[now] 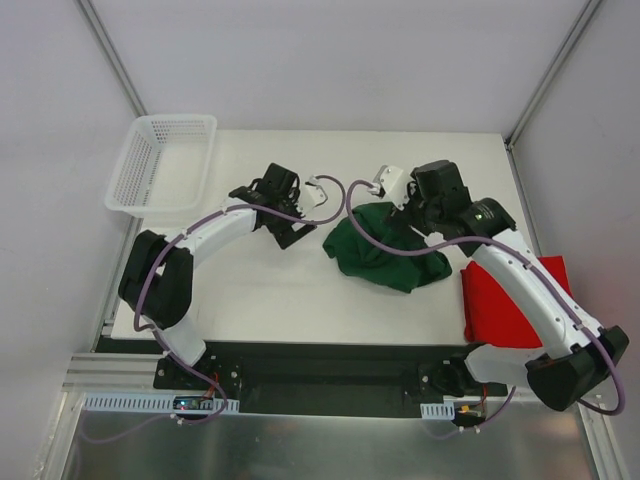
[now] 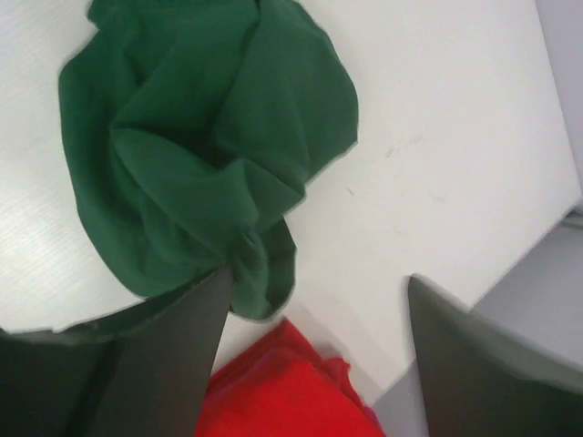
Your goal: Fold and stack the t-shirts
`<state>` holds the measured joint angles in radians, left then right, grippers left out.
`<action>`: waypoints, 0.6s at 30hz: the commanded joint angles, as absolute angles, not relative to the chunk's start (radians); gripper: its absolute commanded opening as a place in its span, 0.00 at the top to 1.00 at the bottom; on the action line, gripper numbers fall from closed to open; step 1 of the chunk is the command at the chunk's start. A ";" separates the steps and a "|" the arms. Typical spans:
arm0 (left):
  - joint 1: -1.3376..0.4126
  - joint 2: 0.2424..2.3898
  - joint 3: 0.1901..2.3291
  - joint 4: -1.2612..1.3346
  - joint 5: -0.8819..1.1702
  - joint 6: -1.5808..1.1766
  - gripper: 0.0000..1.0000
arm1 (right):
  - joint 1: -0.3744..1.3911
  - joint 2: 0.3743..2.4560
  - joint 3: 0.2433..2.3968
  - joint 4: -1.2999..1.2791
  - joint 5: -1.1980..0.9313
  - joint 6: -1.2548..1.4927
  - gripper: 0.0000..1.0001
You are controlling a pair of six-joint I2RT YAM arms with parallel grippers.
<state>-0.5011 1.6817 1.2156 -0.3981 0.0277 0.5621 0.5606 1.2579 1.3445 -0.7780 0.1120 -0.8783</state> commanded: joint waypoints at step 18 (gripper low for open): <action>-0.557 1.758 1.408 -0.298 0.399 0.399 0.00 | 0.374 1.069 1.026 -0.680 0.152 -0.808 0.11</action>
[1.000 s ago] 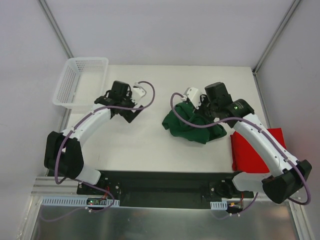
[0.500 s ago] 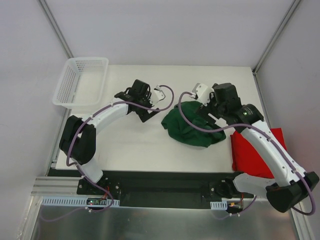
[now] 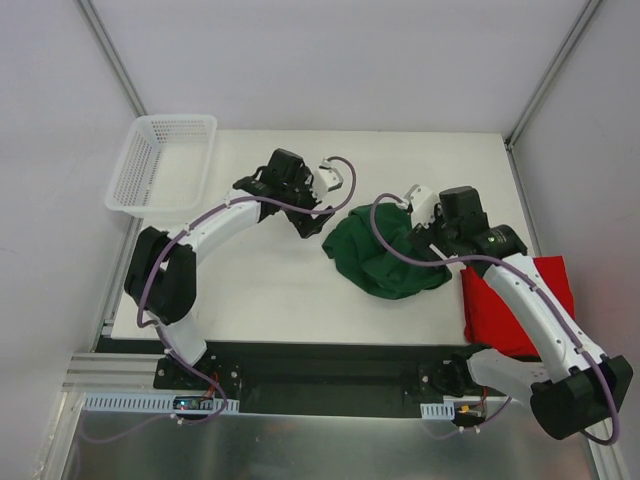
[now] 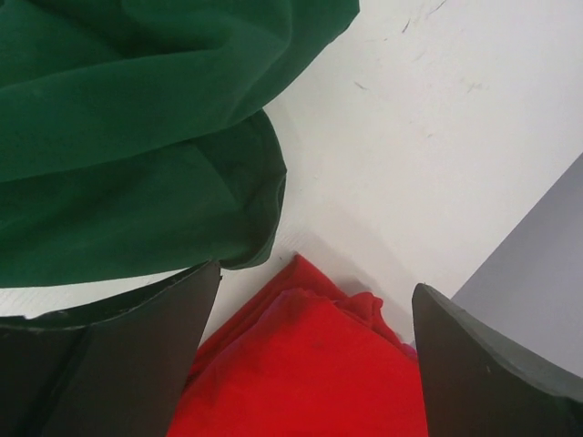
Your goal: Fold and stack the t-shirts
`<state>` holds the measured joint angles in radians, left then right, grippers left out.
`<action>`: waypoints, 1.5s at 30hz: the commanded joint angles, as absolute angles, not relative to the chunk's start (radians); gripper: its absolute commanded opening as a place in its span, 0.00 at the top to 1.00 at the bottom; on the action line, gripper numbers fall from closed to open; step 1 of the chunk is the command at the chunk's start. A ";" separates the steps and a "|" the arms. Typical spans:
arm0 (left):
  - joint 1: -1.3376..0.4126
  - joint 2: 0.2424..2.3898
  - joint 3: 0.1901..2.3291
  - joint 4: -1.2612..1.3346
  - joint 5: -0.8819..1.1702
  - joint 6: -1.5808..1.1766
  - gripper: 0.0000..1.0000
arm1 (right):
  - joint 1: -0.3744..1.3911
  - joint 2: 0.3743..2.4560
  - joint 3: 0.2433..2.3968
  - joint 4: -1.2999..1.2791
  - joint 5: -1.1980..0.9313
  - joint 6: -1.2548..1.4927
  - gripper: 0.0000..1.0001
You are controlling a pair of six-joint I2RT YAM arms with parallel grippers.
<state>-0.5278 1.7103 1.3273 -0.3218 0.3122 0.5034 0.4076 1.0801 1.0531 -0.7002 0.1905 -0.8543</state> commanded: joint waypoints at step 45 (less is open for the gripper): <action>-0.572 2.074 1.641 -0.399 0.492 0.330 0.57 | 0.322 1.002 0.983 -0.700 0.052 -0.784 0.09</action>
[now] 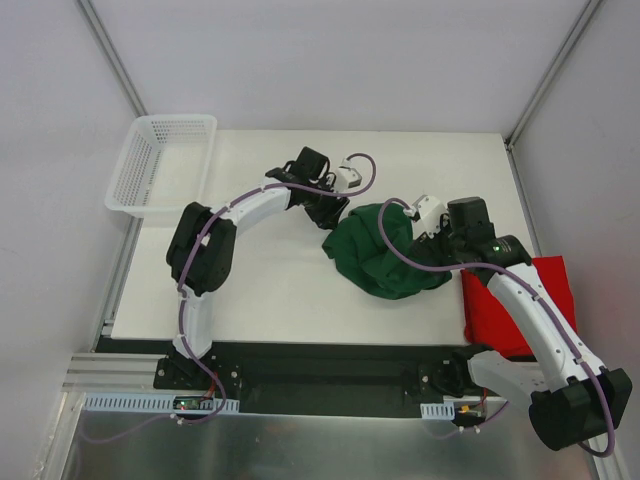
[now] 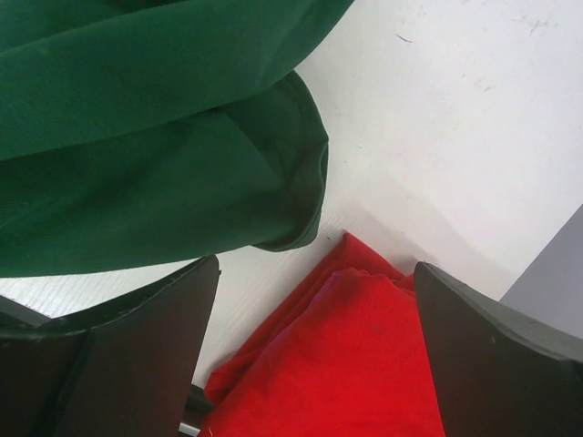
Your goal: Fold and stack the t-shirts
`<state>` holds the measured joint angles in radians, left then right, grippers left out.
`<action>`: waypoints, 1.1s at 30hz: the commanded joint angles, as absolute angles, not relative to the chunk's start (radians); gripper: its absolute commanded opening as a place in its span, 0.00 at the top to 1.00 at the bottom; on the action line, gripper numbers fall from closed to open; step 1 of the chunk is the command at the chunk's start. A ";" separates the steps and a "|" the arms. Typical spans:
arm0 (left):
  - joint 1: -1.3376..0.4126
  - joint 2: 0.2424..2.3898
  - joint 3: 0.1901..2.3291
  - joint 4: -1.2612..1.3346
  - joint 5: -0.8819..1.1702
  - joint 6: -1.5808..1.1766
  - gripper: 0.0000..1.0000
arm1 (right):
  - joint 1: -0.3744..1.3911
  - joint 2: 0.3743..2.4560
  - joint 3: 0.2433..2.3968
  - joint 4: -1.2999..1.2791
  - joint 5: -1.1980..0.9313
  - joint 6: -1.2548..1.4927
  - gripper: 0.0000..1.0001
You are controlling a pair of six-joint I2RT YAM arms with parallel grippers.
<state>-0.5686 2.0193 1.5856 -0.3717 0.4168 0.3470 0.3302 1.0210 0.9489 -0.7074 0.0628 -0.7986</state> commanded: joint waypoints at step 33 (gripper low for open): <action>-0.744 1.634 2.140 -0.541 -0.153 0.742 1.00 | 0.318 1.106 1.012 -0.683 0.037 -0.772 0.09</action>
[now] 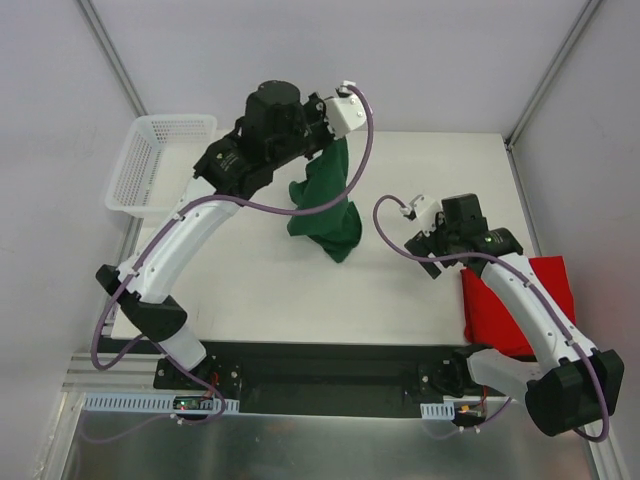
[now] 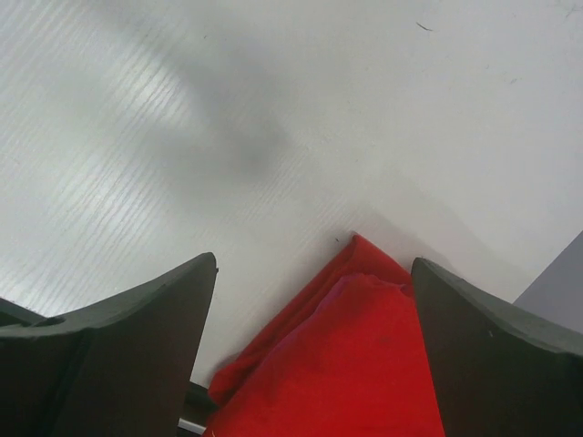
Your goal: Fold and stack the t-shirts
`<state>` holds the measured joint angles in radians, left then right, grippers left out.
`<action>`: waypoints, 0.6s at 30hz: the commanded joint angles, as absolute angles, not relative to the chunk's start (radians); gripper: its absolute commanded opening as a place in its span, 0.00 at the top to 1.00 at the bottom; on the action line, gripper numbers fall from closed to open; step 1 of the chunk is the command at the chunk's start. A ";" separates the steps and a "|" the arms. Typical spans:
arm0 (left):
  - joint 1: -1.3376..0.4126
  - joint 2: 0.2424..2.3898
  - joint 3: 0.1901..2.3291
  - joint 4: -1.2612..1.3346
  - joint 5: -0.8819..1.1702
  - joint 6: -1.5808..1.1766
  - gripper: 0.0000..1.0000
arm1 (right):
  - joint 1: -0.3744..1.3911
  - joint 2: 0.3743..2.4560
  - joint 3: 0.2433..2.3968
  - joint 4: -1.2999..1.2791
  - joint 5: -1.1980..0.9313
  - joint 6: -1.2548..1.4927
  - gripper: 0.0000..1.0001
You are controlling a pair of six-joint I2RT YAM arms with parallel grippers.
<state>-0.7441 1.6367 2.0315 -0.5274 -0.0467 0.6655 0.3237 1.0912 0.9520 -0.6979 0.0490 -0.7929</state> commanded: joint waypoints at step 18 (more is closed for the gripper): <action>-0.540 1.608 1.829 -0.614 -0.020 0.557 0.01 | 0.308 1.109 1.002 -0.673 0.041 -0.753 0.07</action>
